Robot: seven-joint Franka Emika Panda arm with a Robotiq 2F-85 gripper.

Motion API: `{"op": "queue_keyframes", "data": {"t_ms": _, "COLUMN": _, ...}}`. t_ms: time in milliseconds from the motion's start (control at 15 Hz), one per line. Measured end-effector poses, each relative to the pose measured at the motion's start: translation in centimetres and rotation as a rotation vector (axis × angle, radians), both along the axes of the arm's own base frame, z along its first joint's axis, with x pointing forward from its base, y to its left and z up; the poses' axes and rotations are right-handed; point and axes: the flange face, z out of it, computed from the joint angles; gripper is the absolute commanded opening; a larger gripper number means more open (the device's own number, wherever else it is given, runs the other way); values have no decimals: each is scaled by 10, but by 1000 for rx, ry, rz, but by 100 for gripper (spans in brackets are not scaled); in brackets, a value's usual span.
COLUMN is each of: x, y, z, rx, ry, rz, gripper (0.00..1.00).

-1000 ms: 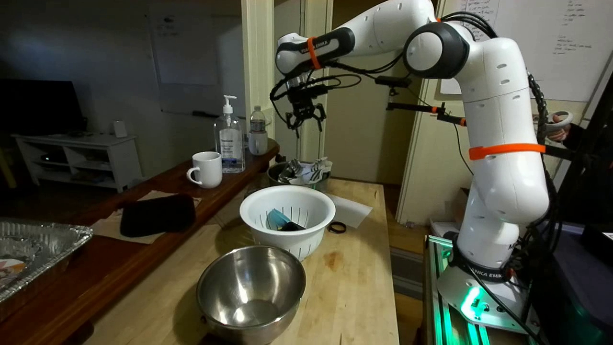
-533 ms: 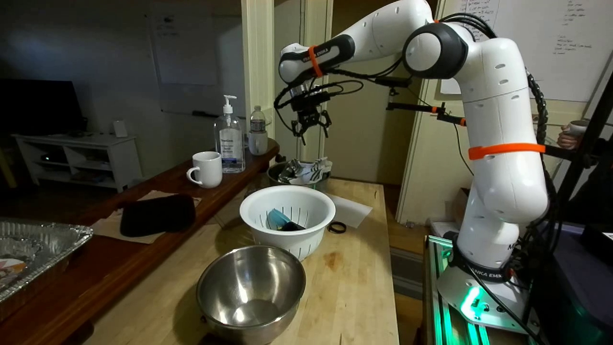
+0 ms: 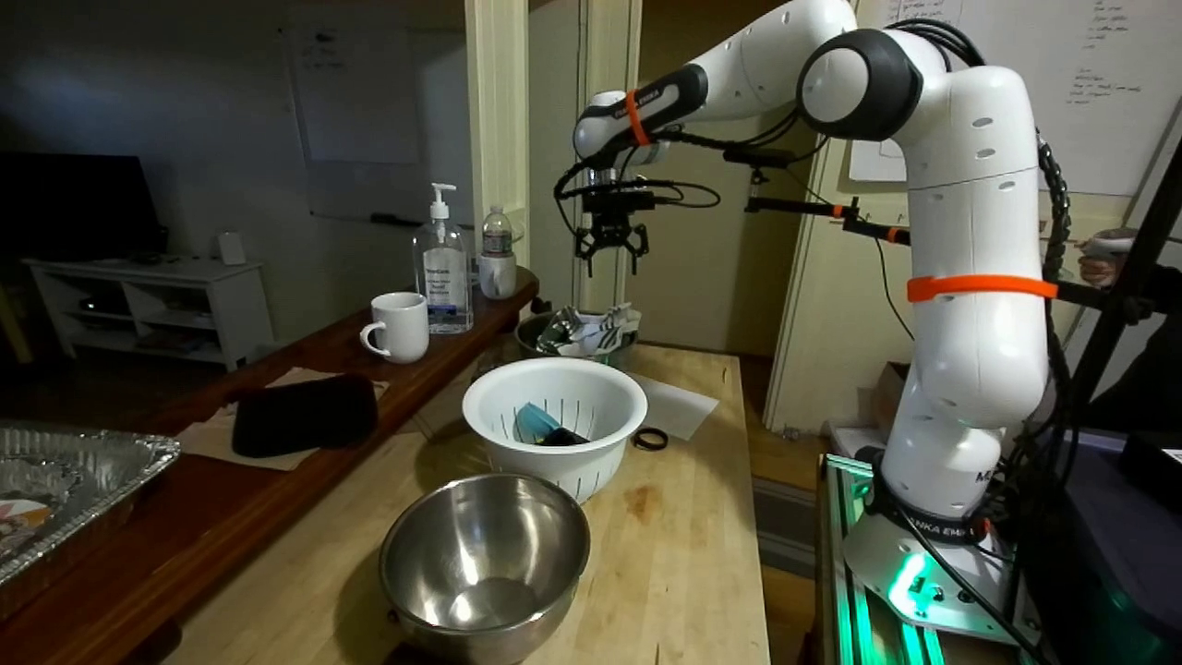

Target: Put the white and green towel inside the silver bowl.

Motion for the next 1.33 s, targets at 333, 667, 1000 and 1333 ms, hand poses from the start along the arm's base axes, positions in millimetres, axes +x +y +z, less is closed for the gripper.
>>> {"op": "queue_keyframes", "data": {"t_ms": 333, "x": -12, "y": -28, "z": -1, "rx": -3, "ry": -6, "rz": -35, "gripper": 100}}
{"op": "queue_keyframes", "data": {"t_ms": 667, "x": -7, "y": -20, "z": -1, "rx": -3, "ry": -7, "rz": -22, "gripper": 100}}
{"op": "queue_keyframes", "data": {"t_ms": 1000, "x": -7, "y": -21, "z": 0, "rx": -3, "ry": -7, "rz": -23, "gripper": 100}}
{"op": "queue_keyframes", "data": {"t_ms": 1333, "x": -12, "y": -16, "z": -5, "rx": 10, "ry": 4, "rz": -20, "gripper": 100}}
